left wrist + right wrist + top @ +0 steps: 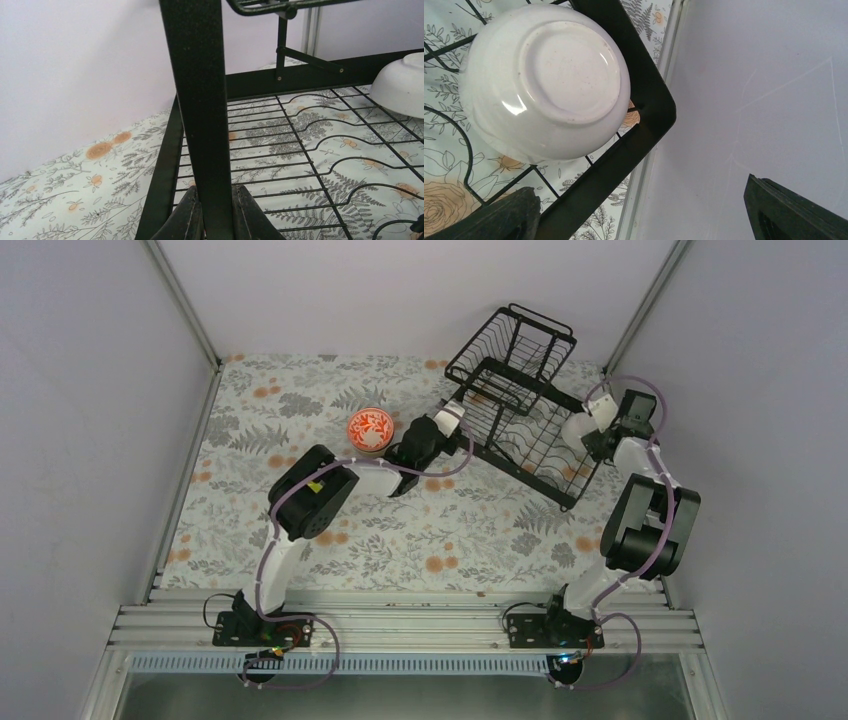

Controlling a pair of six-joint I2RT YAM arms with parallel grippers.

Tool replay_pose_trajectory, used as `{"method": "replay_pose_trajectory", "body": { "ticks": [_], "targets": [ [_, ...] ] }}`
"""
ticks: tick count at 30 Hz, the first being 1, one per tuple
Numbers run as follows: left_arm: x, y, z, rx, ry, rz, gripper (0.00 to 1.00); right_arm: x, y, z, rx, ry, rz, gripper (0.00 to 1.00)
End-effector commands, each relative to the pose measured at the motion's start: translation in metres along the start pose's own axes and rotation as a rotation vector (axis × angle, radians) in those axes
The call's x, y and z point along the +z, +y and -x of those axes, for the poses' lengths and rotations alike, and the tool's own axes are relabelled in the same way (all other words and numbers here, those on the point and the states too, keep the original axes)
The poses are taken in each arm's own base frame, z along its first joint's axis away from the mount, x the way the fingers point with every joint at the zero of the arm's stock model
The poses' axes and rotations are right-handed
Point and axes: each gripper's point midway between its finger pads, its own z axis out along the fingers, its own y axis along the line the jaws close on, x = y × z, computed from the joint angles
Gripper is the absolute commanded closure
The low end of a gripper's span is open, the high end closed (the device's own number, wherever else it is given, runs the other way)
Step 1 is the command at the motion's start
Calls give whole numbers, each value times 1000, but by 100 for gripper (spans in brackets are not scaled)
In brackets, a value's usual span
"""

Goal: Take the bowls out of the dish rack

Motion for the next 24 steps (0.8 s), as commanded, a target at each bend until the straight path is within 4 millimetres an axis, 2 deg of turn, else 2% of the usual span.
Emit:
{"method": "replay_pose_trajectory", "body": {
  "ticks": [1,14,17,24],
  "targets": [
    [-9,24,57,14,-115,65,91,0,6,-2,-52,-6,29,0],
    [0,21,58,17,-103,57,90,-4,39,-2,-283,50,66,0],
    [1,21,58,17,-107,60,90,-6,41,0,-311,58,60,0],
    [4,20,57,11,-96,55,88,7,45,0,-351,88,43,0]
  ]
}}
